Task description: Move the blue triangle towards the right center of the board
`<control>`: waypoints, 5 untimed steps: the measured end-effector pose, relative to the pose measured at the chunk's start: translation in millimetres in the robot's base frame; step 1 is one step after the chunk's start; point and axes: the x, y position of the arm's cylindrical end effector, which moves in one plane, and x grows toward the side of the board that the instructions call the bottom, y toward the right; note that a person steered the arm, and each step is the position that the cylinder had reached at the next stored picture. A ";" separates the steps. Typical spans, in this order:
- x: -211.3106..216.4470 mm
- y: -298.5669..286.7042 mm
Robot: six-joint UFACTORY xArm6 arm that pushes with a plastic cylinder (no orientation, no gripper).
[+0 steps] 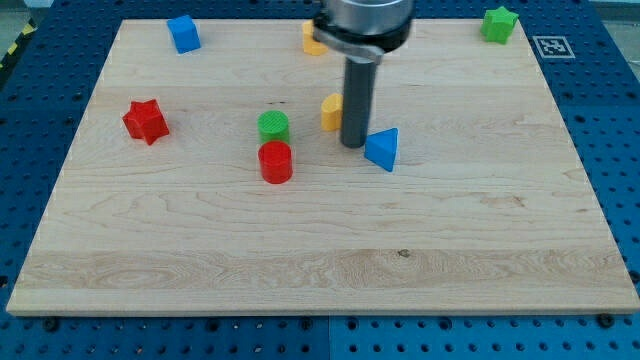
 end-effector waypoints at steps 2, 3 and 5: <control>24.5 73.1; 21.7 86.6; 55.1 105.8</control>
